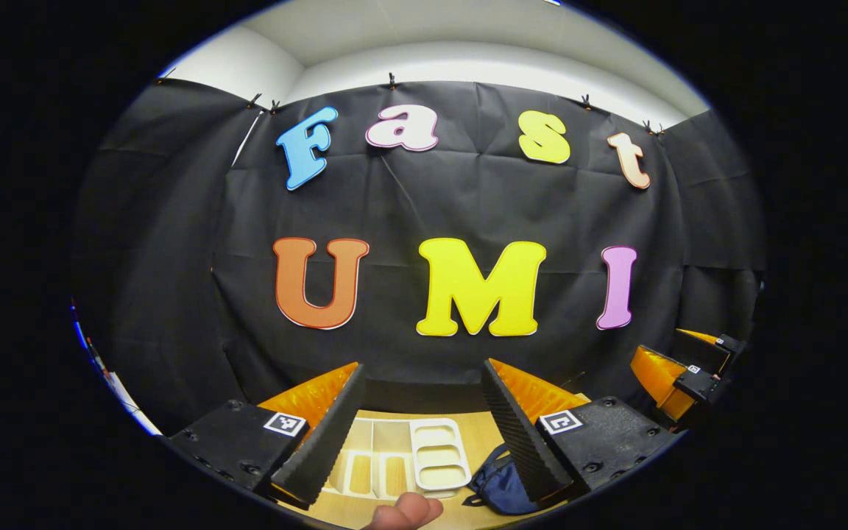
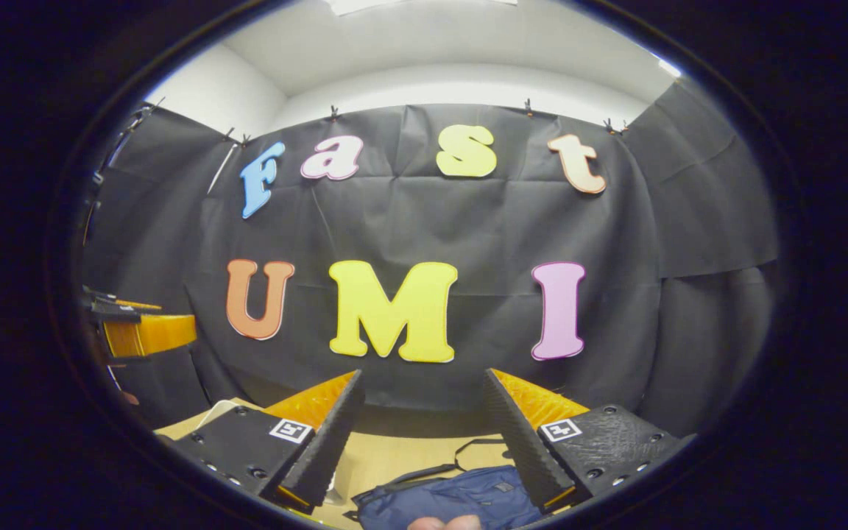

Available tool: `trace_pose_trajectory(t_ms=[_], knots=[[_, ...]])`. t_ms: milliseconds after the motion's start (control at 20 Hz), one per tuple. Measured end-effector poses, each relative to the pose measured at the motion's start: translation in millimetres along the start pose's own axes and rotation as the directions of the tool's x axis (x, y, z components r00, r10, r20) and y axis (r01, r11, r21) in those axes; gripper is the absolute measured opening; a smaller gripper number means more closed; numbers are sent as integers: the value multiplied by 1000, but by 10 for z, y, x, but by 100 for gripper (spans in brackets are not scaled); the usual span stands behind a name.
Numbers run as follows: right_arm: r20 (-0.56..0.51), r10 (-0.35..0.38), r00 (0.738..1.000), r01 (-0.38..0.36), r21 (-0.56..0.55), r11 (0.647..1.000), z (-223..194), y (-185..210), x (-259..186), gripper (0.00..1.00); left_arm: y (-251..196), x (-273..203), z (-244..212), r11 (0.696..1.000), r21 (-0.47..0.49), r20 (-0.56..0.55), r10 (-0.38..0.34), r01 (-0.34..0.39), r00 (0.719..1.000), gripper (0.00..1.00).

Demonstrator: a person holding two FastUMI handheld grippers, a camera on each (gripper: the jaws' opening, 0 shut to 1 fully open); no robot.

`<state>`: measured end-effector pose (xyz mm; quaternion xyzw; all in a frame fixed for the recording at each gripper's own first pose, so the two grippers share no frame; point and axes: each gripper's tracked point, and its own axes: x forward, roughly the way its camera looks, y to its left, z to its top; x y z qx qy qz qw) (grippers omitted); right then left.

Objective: Open the schoolbag, grab two books from the bookshelf and put them into the schoolbag.

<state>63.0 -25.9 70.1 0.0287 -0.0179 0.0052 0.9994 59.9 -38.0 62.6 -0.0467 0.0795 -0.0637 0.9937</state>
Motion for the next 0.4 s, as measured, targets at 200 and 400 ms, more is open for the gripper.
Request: trace_pose_trajectory(t_ms=[200,400], knots=[[17,-17,1000,17,15,1000,150,-52,-36,96,-81,-45,-119,1000,-5,-20,1,-1,1000,99],[13,-14,1000,13,23,1000,175,-61,-69,96,-98,-66,-14,1000,21,8,14,-14,1000,99]])
